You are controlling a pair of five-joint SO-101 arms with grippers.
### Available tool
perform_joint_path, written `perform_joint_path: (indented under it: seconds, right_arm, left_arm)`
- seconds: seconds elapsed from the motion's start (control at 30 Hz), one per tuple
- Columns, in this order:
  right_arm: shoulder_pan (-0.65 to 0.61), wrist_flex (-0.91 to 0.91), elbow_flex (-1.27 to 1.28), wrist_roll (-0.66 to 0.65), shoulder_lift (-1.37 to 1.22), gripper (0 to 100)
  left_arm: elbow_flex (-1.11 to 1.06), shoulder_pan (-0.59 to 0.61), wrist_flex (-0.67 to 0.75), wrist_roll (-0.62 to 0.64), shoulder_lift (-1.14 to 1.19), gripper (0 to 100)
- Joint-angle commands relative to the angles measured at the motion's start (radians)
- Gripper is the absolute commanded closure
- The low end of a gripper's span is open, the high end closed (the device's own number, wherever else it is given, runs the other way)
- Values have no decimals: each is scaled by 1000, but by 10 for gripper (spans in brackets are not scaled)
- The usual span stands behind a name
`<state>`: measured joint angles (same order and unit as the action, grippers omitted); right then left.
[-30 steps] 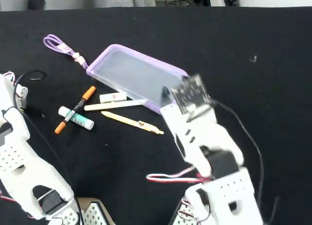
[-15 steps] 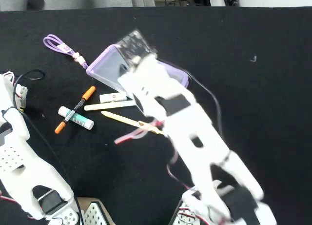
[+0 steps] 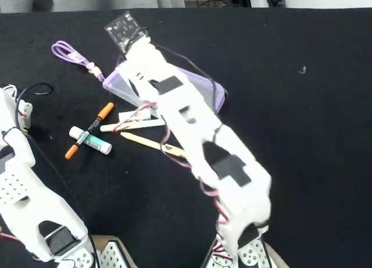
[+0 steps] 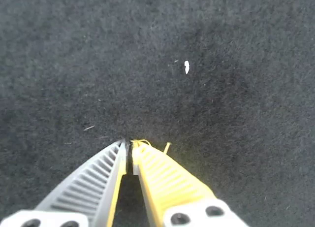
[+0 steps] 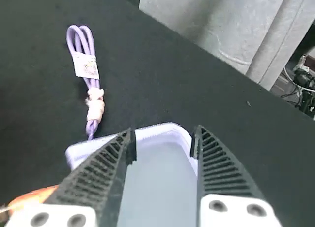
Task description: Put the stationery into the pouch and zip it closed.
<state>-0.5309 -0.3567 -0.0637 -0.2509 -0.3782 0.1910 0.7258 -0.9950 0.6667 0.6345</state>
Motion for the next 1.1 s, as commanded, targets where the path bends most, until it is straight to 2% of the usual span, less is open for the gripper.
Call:
perform_joint_path:
  seconds: [0.0, 0.33, 0.6, 0.8, 1.07]
  right_arm:
    - [-12, 0, -311, -2, -208, 805]
    - [-69, -114, -975, -2, -722, 805]
    - [-112, -281, -1465, -9, -1043, 805]
    - [-132, -468, -1554, -215, -1118, 805]
    - [-103, -732, -1566, -272, -1047, 805]
  left_arm:
    - [31, 50, 6, 9, 40, 970]
    - [31, 48, 9, 9, 38, 970]
    - [31, 48, 9, 9, 38, 970]
    - [31, 48, 9, 9, 38, 970]
    - [31, 47, 9, 9, 38, 970]
